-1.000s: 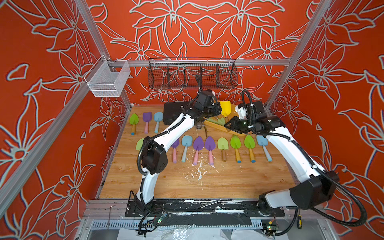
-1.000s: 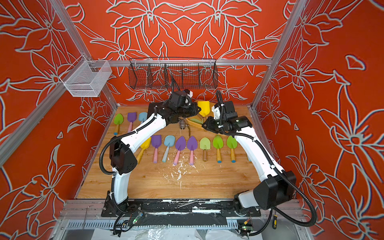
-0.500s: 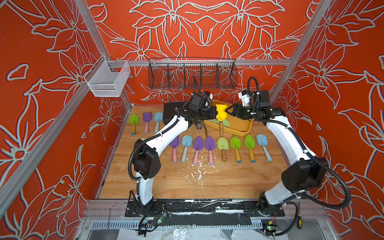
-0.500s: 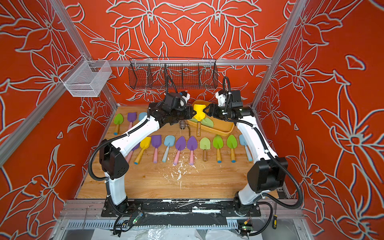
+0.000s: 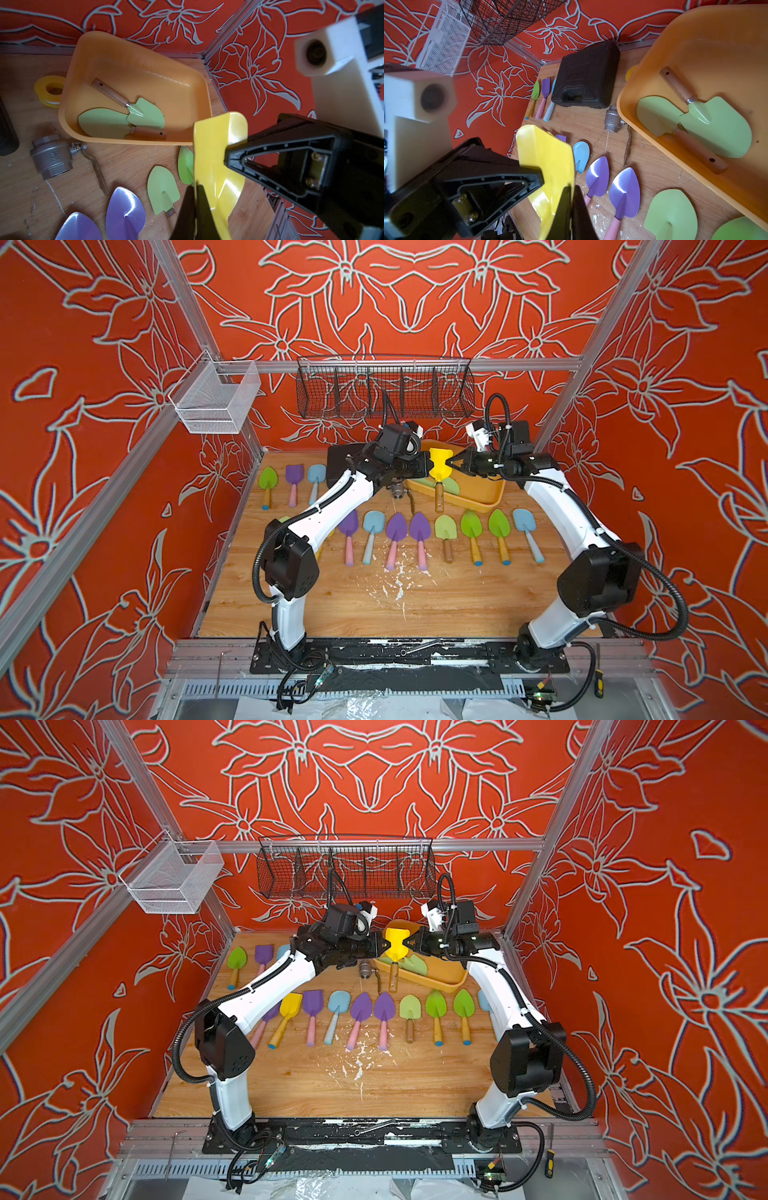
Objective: Take the shovel out of the storage box
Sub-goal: Place the shovel at the center of the board.
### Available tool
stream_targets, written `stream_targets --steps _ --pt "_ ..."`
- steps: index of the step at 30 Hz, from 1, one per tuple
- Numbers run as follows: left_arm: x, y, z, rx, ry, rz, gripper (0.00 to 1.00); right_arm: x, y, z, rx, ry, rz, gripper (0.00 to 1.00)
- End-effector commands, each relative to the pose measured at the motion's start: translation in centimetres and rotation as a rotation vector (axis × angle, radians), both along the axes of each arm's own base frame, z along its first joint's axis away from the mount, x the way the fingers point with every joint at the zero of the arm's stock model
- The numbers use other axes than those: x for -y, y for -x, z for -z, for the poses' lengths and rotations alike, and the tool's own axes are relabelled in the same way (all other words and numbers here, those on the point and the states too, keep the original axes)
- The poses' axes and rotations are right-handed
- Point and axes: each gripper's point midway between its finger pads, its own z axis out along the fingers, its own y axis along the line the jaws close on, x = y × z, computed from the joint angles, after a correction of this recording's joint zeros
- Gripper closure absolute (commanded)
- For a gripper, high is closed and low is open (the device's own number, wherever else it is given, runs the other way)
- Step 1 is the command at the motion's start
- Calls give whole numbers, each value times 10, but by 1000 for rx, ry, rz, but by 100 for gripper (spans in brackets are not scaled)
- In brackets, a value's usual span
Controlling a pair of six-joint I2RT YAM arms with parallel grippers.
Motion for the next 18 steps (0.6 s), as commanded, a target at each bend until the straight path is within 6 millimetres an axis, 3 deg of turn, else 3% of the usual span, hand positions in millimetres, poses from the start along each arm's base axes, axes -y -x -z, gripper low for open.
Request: stream_targets --steps 1,4,6,8,10,13,18 --pt "1 4 -12 9 22 21 96 2 3 -9 27 -27 12 100" --pt "-12 -2 -15 -11 15 -31 42 10 7 -10 29 6 56 100" --pt "-25 -2 -22 -9 -12 -92 21 18 7 -12 38 26 113 100" --pt "-36 3 -30 -16 -37 -134 13 33 5 -10 32 76 207 100" --pt "-41 15 -32 -21 -78 -159 13 49 3 -4 12 135 302 100" --pt "-37 44 -22 -19 -214 -169 13 68 2 -2 -12 204 407 100" --pt "-19 79 5 -34 -406 -144 14 69 0 8 -75 244 450 100"
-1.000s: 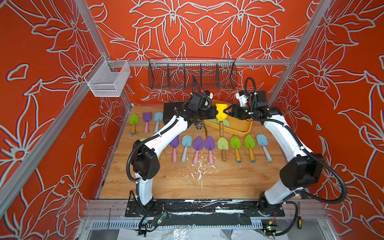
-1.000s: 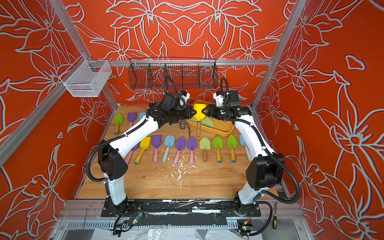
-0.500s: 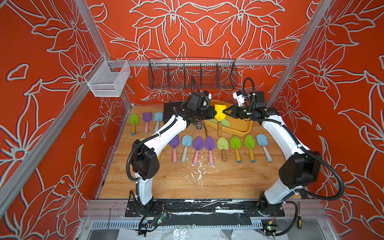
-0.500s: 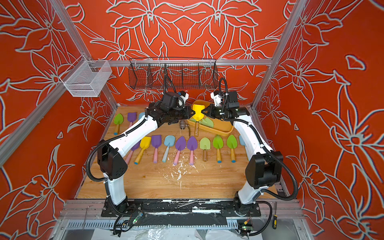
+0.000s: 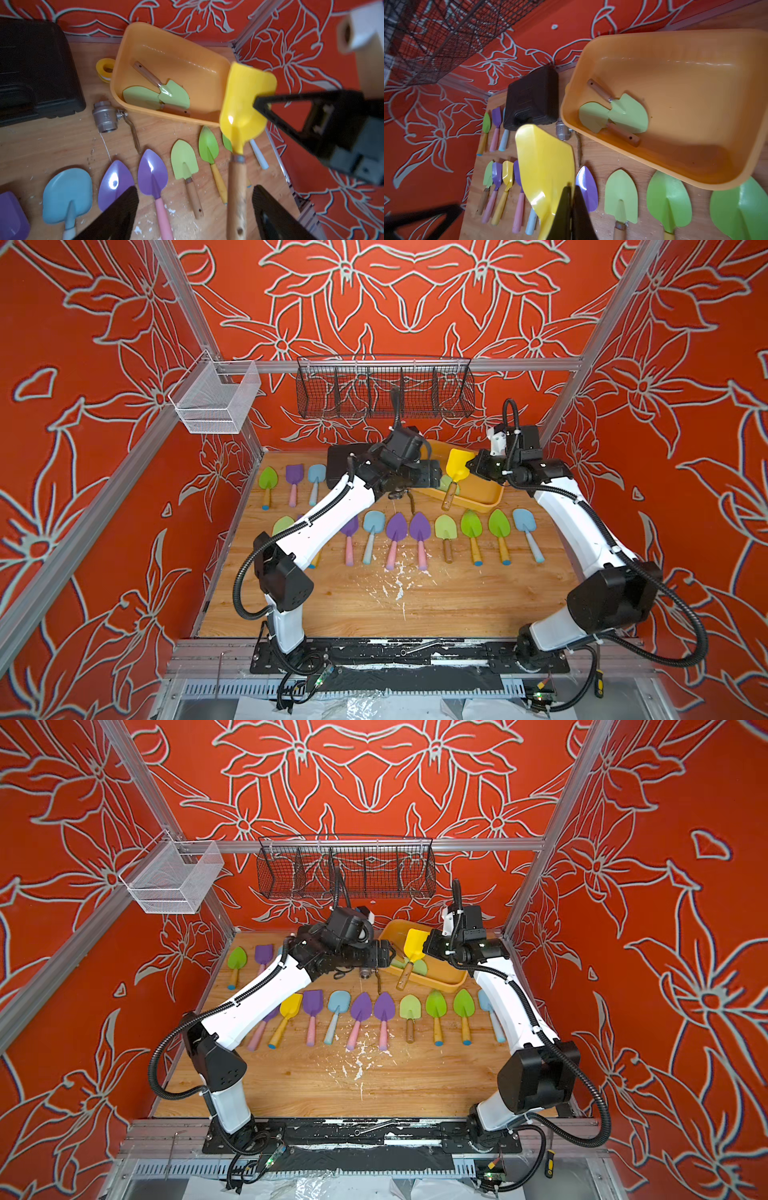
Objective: Take the shovel out of the storage box
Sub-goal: Place the shovel at the center of the board.
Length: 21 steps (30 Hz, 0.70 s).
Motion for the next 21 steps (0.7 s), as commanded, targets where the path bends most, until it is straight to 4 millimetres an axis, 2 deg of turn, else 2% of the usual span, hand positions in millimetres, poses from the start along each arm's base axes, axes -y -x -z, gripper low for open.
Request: stream_targets --steps 1,4,13,17,21 --pt "-10 19 18 -16 -174 -17 15 6 -2 1 -37 46 77 100" --pt "8 26 21 4 -201 59 16 1 -3 5 -49 42 71 100" --pt "27 16 52 -16 -260 126 23 -5 -2 1 -52 15 64 100" --pt "37 13 59 -29 -257 150 26 -5 0 3 -61 10 64 100" --pt "40 8 65 -31 -265 152 38 -8 0 4 -66 -2 60 100"
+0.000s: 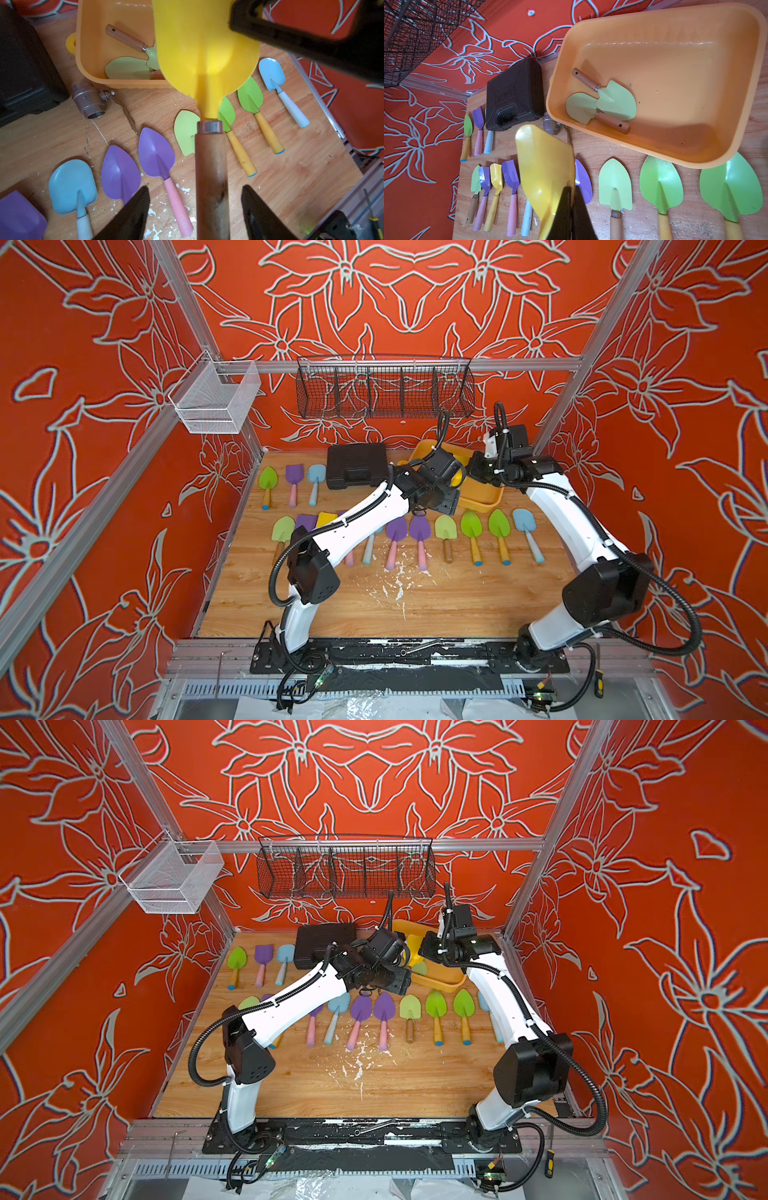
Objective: Take the shovel out of the storage box
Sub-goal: Place the shovel at the center of the board.
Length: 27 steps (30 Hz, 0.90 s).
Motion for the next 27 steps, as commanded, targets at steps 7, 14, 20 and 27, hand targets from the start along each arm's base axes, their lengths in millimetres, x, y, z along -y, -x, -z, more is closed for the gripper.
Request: stream_targets --steps 7,14,20,27 --pt "-4 -4 4 1 -33 16 86 -3 0 -11 10 -31 17 100" --pt "-15 -7 6 0 -55 13 100 -9 -1 -14 7 -73 11 100" --pt "-32 -6 3 9 -63 11 100 -17 -3 -23 21 -124 -20 69" --pt "-103 9 7 9 -110 -91 100 1 3 -27 66 -76 -23 15"
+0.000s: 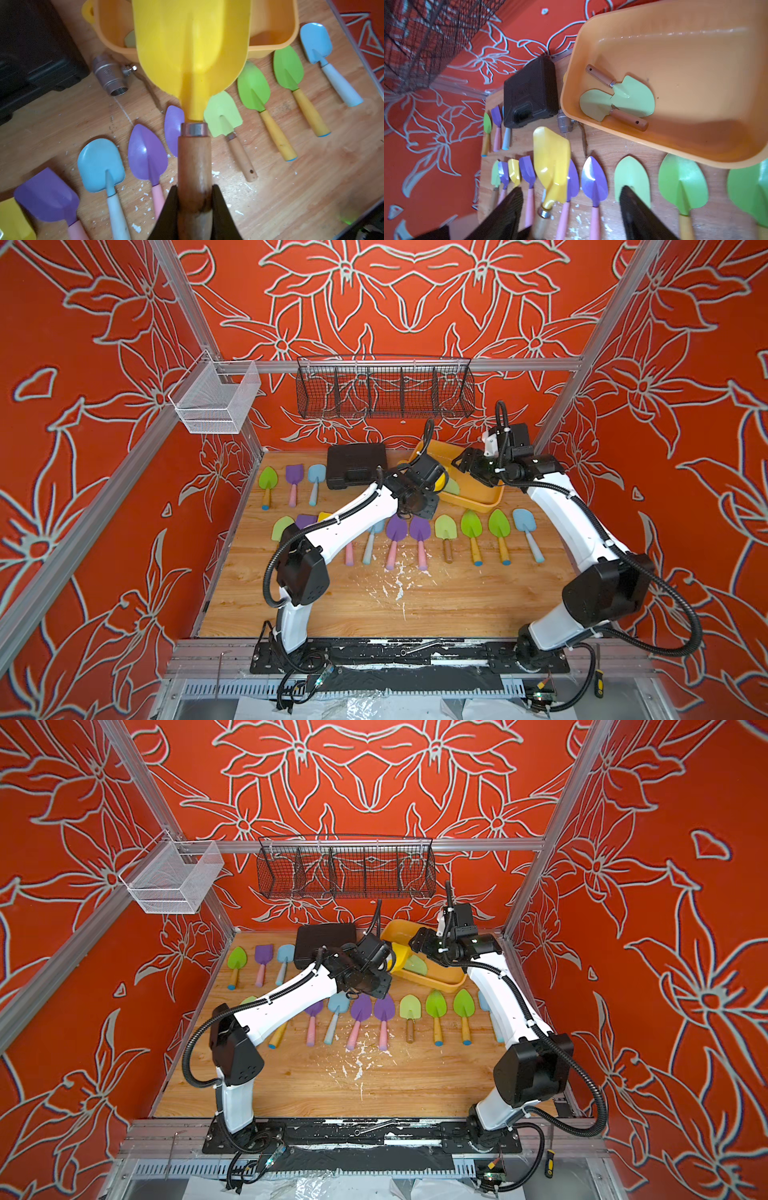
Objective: Take the shovel out of the storage box
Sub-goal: Place the shovel at the center of the board.
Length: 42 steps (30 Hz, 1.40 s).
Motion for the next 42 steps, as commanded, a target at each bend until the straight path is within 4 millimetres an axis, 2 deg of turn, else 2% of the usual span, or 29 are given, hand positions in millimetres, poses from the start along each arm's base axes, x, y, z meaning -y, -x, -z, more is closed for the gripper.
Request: stream_targets --steps 1,5,12,16,19,25,28,40,42 --pt "-49 9 -31 75 8 -78 100 12 3 -16 66 10 8 13" --pt "-116 30 -20 69 -9 -162 100 23 7 -11 72 25 15 10" --pt "-249 62 -7 69 -90 -342 100 29 5 4 66 49 11 8" --pt "-310 71 5 40 -152 -443 100 29 -1 5 87 72 -6 8" --pt "-353 80 22 -5 -180 -550 100 29 -5 6 101 84 -17 8" --pt "-406 99 48 -60 -306 -595 100 31 -13 24 63 94 -29 7" --pt "-424 102 58 -73 -361 -610 100 29 -16 31 43 78 -31 7" --pt "-458 107 110 -230 -437 -617 100 17 -44 46 5 43 -98 6" --pt "-462 107 114 -256 -430 -629 100 12 -48 50 -6 27 -123 3"
